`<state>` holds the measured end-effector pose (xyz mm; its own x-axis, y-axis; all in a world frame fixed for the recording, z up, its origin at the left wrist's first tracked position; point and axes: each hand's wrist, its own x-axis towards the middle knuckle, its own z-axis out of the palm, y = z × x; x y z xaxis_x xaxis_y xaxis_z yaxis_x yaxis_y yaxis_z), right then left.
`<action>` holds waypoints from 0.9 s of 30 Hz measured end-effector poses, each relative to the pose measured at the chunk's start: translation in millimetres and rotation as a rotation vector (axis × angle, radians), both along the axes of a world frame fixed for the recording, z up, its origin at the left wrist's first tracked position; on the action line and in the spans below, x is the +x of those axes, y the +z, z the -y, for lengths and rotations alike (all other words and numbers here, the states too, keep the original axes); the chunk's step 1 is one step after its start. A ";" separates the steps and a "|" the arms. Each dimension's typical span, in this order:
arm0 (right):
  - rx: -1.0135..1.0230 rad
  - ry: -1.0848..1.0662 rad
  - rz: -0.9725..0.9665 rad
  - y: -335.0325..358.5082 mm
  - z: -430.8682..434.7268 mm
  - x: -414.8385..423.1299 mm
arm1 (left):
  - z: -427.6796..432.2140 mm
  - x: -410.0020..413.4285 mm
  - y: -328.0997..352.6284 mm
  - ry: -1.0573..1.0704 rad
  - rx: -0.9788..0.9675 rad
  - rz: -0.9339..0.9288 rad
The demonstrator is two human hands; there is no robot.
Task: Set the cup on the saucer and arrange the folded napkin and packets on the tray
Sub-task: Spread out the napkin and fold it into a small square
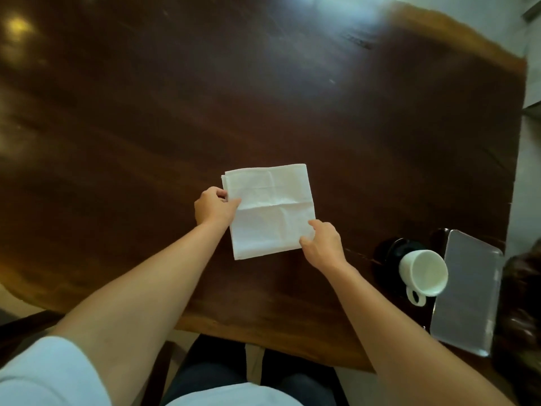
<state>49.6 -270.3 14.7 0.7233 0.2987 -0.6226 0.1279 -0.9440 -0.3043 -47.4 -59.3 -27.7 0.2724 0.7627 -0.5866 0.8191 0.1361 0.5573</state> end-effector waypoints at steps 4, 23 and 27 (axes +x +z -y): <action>0.077 0.012 0.070 -7.3 -17.6 33.0 | 3.6 1.6 -11.5 0.011 0.058 -0.033; 0.022 0.796 0.411 -96.6 -33.9 74.3 | 44.4 -29.8 -60.7 -0.835 0.624 -0.268; 0.012 0.801 0.387 -95.1 -36.4 78.8 | 43.2 -26.4 -59.0 -0.817 0.621 -0.291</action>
